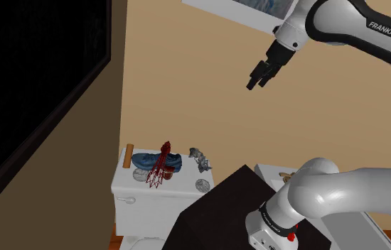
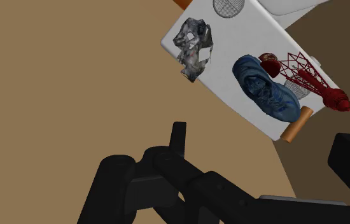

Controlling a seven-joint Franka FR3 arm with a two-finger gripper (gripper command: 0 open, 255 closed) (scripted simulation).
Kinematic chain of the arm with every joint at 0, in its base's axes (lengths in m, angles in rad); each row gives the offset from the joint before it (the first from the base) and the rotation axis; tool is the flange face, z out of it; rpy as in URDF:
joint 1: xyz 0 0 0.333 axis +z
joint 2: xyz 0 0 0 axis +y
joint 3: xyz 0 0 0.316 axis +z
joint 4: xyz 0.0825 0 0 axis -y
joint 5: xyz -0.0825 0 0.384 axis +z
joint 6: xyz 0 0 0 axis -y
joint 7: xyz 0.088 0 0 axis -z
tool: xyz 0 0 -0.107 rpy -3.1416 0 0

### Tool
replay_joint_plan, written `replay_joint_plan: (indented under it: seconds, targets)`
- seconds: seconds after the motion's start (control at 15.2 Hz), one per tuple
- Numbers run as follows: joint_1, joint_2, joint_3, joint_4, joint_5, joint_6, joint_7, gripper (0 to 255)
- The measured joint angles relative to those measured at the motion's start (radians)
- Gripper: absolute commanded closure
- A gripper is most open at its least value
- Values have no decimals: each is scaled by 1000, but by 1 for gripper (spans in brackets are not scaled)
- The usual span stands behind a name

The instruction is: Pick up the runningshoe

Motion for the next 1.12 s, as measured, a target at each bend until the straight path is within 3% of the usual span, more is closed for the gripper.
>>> replay_joint_plan:
  seconds: [0.26,1.12]
  targets:
    - [4,11,3,-58,16,63,16,0]
    - [53,235,8,-290,130,493,71,0]
